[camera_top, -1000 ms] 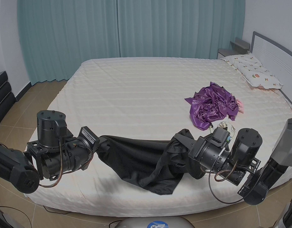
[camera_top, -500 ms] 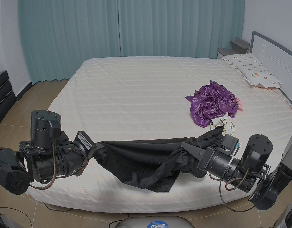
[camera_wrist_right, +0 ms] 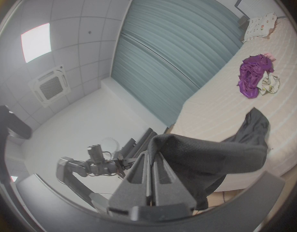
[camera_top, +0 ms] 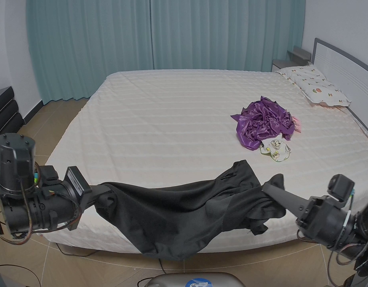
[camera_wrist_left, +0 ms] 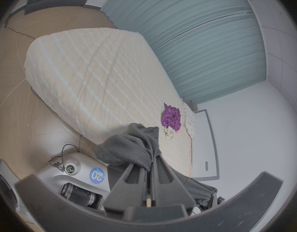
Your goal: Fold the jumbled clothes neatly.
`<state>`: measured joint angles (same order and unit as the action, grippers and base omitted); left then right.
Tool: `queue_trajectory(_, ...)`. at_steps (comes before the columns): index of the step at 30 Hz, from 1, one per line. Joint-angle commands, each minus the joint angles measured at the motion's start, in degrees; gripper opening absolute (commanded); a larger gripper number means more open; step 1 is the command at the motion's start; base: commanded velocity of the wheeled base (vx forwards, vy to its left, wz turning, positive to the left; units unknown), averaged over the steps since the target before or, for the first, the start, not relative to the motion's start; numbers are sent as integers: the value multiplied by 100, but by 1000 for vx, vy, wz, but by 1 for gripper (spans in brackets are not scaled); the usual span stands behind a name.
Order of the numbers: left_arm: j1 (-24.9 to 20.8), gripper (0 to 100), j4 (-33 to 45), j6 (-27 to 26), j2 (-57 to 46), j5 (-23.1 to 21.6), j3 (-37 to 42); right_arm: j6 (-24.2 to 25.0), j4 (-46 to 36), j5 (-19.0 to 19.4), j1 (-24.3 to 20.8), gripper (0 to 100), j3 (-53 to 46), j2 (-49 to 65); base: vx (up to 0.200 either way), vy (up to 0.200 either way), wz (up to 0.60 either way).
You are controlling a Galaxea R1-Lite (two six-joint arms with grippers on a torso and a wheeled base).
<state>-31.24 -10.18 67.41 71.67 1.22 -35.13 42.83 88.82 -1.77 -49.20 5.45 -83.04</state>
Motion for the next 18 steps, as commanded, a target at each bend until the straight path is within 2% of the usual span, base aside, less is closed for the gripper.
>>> queue_trajectory(1, 57, 0, 675, -9, -865, 28, -793, -55, -708, -34, -221, 0, 527, 1862, 0, 0, 0)
queue_trajectory(5, 242, 0, 816, -18, -839, 19, -1127, 59, -1965, 221, -125, 0, 1819, 2345, 0, 0, 0)
queue_trajectory(7, 461, 0, 816, -35, -821, -8, -1294, 138, -2396, 291, 86, 0, 2443, 2240, 0, 0, 0)
queue_trajectory(10, 664, 0, 833, -62, -654, -25, -1505, 578, -2818, 634, 745, 0, 3322, 1959, 0, 0, 0)
queue_trajectory(12, 707, 0, 833, -70, -232, -16, -1584, 1132, -3345, 1152, 1738, 0, 4078, 1440, 0, 0, 0)
queue_trajectory(13, 743, 0, 825, -62, -21, -8, -1628, 1281, -3538, 1328, 2090, 0, 4342, 1159, 0, 0, 0)
queue_trajectory(15, 848, 0, 807, -53, 365, -16, -1716, 1378, -3697, 1451, 2406, 0, 4685, 570, 0, 0, 0)
queue_trajectory(17, 918, 0, 807, -18, 585, -25, -1778, 1360, -3688, 1425, 2494, 0, 4843, 157, 0, 0, 0)
queue_trajectory(18, 1015, 0, 789, -9, 902, -34, -1866, 1298, -3679, 1416, 2714, 0, 5045, -388, 0, 0, 0)
